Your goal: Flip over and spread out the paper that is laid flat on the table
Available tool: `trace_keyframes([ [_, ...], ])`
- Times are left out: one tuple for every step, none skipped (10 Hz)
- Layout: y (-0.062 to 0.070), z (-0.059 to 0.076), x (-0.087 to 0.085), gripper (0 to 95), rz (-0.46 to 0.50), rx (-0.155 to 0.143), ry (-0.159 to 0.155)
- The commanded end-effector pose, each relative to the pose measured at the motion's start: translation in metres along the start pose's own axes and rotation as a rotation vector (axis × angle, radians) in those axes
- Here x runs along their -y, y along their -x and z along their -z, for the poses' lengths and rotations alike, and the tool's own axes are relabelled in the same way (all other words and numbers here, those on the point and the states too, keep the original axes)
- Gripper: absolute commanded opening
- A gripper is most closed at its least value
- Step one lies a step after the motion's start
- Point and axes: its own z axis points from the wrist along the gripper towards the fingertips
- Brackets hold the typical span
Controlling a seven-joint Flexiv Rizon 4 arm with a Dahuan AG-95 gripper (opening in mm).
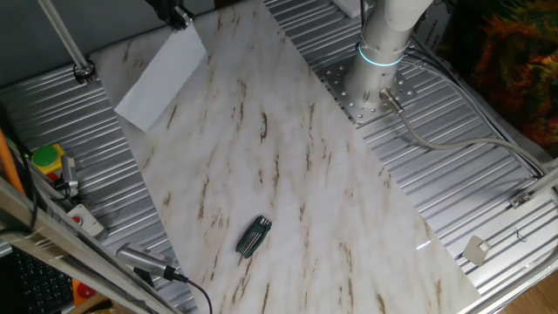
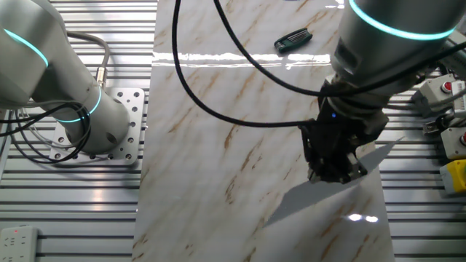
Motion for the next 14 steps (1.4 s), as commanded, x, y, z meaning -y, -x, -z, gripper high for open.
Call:
trace_keyframes([
  [0.005, 0.000, -0.012, 0.0, -0.047, 0.001, 0.019],
  [0.005, -0.001, -0.013, 0.0, -0.062, 0.007, 0.037],
  [0.006, -0.002, -0.015, 0.0, -0.077, 0.016, 0.061],
  [0.006, -0.003, -0.016, 0.0, -0.090, 0.021, 0.075],
  [0.006, -0.003, -0.016, 0.0, -0.093, 0.021, 0.075],
  [0.007, -0.005, -0.017, 0.0, -0.098, 0.025, 0.079],
  [0.007, -0.005, -0.017, 0.0, -0.100, 0.026, 0.080],
  [0.007, -0.006, -0.019, 0.0, -0.107, 0.029, 0.078],
  [0.007, -0.007, -0.020, 0.0, -0.111, 0.027, 0.074],
  [0.008, -0.007, -0.022, 0.0, -0.113, 0.027, 0.070],
  [0.008, -0.008, -0.023, 0.0, -0.116, 0.028, 0.061],
  [0.008, -0.009, -0.024, 0.0, -0.121, 0.031, 0.059],
  [0.009, -0.011, -0.025, 0.0, -0.127, 0.036, 0.053],
  [0.009, -0.012, -0.026, 0.0, -0.128, 0.036, 0.049],
])
